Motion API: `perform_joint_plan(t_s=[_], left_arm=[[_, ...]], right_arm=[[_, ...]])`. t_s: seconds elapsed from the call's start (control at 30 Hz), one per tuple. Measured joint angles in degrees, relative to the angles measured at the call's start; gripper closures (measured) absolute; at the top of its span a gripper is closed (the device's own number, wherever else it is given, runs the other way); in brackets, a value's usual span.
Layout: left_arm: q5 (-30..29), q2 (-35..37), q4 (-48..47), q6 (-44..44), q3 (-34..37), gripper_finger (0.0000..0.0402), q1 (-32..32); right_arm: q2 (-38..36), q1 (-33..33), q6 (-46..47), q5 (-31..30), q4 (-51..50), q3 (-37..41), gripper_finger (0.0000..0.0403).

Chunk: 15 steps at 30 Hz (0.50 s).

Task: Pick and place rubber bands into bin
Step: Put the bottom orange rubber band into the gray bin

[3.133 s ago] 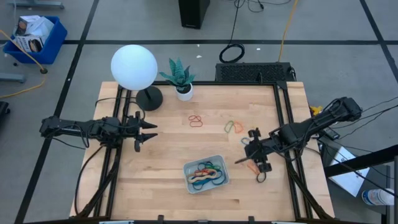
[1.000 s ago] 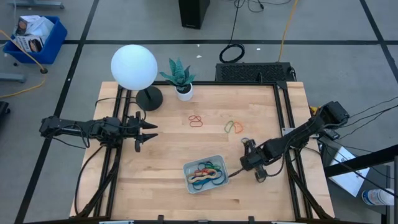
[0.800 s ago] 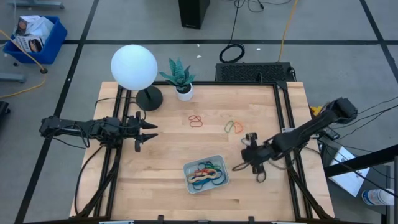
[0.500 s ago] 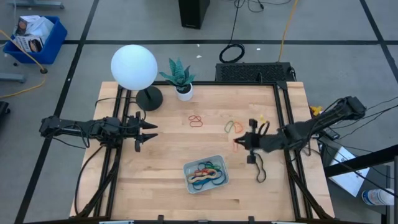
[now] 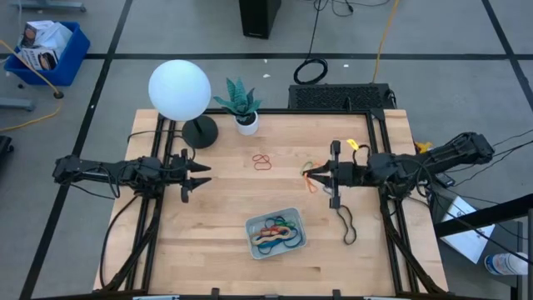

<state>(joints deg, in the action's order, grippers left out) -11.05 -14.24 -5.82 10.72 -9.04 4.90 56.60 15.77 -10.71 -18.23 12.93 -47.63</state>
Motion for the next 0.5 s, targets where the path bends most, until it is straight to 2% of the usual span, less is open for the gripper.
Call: perform_joint_plan(t_s=[0.27,0.37,0.5], left_arm=[[-0.02,-0.01,0.00,0.09,0.00,0.0213,-0.01],[-0.02,0.00,0.02,0.09,0.00,0.0213,0.01],[-0.02,-0.02,0.01,0.07,0.00,0.0213,0.01]], right_arm=[[7.63,-2.81,-2.64,5.26,-12.29,-11.75,0.0403],[11.44,-3.13,-2.65,9.12,-13.52,-15.60,0.0403],[16.53,-3.09,-2.65,11.34,-14.55,-18.91,0.0403]])
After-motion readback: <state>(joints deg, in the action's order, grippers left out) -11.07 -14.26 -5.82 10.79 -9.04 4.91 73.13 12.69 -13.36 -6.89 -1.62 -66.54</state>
